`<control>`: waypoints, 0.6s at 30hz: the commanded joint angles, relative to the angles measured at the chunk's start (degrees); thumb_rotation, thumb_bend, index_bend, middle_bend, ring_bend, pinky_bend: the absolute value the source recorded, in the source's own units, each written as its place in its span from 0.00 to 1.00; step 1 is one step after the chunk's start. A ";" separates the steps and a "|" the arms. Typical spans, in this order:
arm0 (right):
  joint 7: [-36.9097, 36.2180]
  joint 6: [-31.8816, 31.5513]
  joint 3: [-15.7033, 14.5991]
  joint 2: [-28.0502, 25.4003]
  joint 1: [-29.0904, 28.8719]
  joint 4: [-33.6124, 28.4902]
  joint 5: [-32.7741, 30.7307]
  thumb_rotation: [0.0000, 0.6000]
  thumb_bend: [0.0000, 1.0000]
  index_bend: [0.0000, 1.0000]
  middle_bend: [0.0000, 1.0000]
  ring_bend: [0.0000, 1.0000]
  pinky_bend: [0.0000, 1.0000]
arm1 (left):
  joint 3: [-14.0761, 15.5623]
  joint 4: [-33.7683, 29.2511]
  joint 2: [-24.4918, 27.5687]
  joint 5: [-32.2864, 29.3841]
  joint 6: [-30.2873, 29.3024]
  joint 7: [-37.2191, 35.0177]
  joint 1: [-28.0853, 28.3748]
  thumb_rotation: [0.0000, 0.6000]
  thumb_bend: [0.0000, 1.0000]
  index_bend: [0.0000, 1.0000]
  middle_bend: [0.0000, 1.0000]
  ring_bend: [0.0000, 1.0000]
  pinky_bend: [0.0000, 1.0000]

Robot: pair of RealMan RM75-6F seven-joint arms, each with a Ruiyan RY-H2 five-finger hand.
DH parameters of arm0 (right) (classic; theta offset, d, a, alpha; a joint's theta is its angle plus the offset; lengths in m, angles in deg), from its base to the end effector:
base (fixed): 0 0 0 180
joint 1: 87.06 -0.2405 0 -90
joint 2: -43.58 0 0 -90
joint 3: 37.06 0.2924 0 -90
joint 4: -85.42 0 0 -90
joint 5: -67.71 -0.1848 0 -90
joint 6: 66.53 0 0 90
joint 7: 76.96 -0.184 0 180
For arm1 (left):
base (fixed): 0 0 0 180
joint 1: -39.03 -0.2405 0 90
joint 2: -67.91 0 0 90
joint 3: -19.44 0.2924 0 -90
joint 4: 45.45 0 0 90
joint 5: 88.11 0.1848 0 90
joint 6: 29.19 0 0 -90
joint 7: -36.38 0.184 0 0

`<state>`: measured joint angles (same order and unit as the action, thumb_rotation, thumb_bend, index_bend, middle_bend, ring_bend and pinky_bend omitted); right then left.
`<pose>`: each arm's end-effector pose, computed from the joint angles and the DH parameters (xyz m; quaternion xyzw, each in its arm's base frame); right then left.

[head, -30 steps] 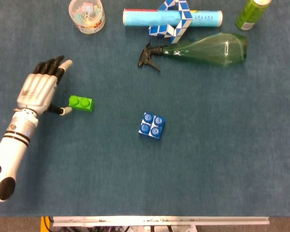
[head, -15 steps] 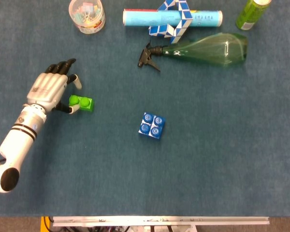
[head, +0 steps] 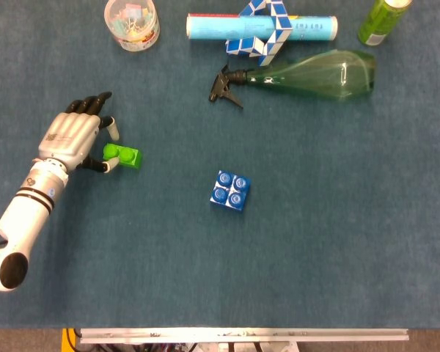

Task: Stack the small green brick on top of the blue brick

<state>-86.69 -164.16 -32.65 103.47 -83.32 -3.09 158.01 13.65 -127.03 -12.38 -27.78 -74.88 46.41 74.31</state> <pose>-0.3409 -0.1723 0.2626 0.5421 -0.3437 0.4417 0.6268 -0.2804 0.3749 0.0252 -0.7130 -0.4857 -0.2609 0.4331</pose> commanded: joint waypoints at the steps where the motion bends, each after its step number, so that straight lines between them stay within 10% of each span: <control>1: 0.00 0.12 0.03 -0.03 -0.03 -0.01 -0.10 1.00 0.12 0.06 0.10 0.06 0.25 | 0.14 0.04 0.05 -0.67 0.37 0.33 0.29 1.00 0.23 0.42 0.00 0.00 0.07; 18: -0.04 0.46 0.02 -0.16 -0.16 -0.07 -0.12 1.00 0.12 0.06 0.10 0.06 0.25 | 0.91 -2.71 1.77 -1.51 1.46 -0.70 0.90 1.00 0.23 0.35 0.00 0.00 0.07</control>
<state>-86.73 -163.71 -32.64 103.31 -83.48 -3.16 157.88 14.51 -129.67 -10.68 -29.33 -73.37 45.75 75.22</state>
